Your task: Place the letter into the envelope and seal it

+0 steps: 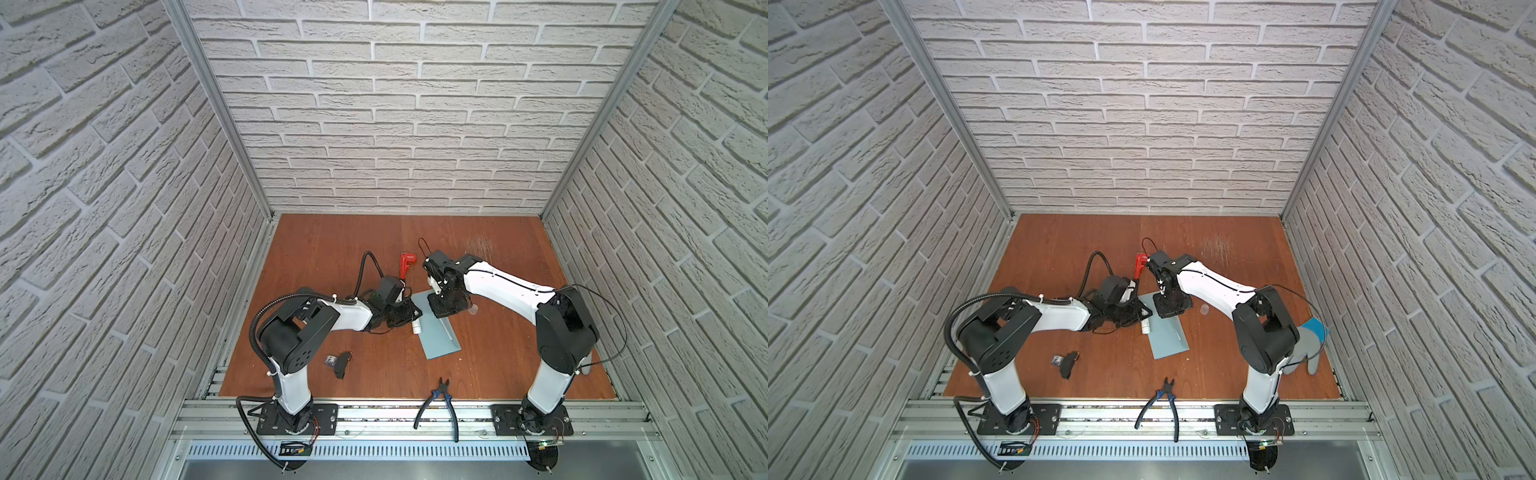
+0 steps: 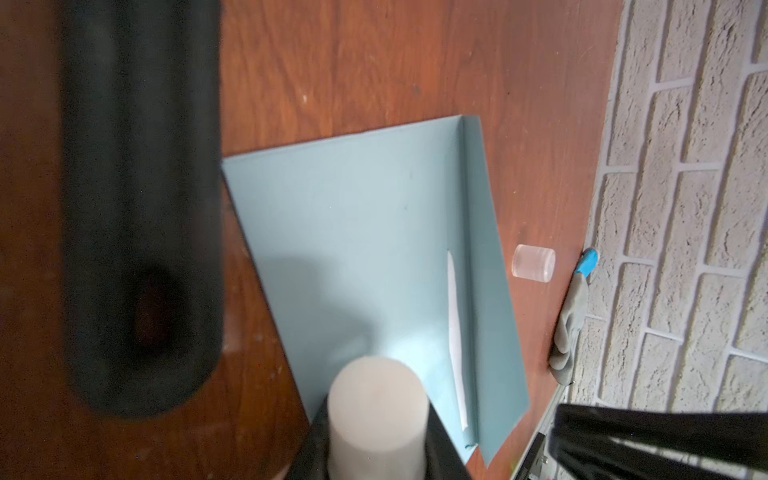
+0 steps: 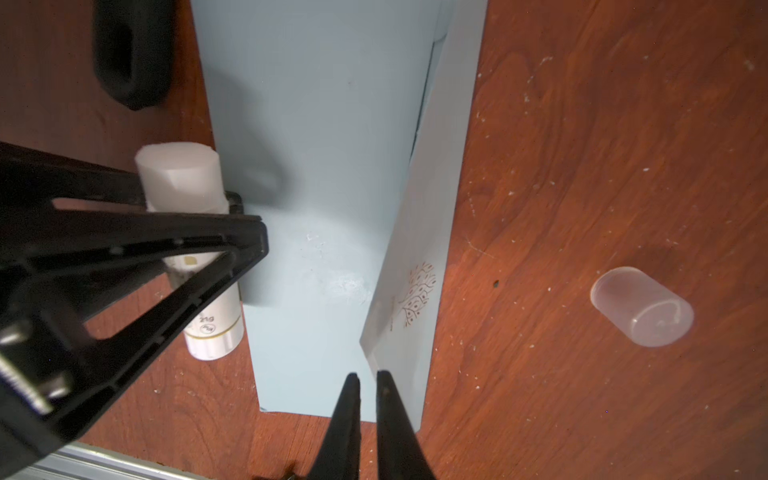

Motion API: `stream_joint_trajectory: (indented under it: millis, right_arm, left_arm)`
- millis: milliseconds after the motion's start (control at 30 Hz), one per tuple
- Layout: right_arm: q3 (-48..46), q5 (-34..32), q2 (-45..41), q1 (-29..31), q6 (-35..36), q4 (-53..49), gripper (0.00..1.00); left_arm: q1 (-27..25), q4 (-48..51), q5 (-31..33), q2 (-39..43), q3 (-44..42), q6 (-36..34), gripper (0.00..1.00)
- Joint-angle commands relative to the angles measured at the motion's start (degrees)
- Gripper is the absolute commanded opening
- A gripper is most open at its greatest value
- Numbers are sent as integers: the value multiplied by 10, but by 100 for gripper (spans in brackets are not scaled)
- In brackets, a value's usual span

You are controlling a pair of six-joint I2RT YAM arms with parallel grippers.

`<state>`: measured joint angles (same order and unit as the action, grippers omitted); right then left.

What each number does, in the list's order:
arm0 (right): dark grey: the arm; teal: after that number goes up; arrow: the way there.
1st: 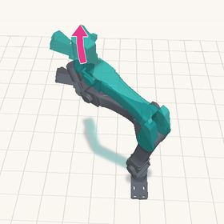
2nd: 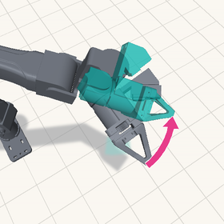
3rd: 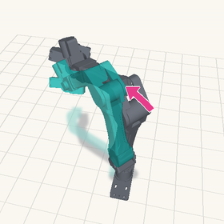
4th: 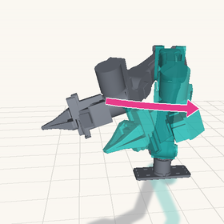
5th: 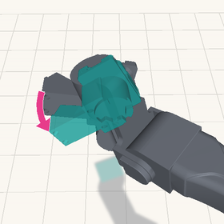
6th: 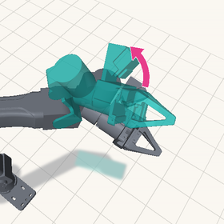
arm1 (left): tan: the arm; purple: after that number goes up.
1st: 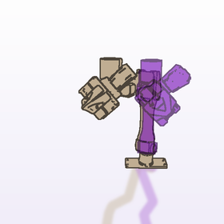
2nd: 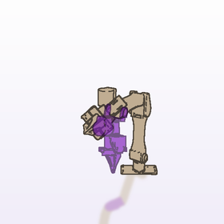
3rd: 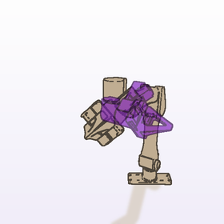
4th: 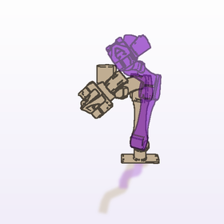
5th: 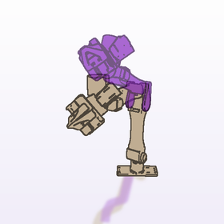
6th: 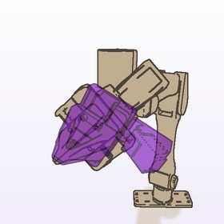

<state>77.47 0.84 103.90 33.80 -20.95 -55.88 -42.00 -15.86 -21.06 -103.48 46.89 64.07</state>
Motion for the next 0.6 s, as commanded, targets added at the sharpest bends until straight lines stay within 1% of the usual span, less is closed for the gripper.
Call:
stream_joint_trajectory:
  millis: [0, 100, 300, 567]
  right_arm:
    - [12, -3, 8, -1, -3, 7, 9]
    - [13, 7, 25, -2, -1, 14, 6]
    - [5, 21, 57, -1, -4, 34, 6]
    - [-9, 21, 83, 3, -9, 49, 6]
  left_arm:
    - [4, 5, 1, -4, -9, -11, 0]
    - [4, 3, 1, -5, -9, -11, 0]
    - [4, -2, 1, -6, -10, -9, 0]
    - [4, -2, 0, -5, -9, -9, 0]
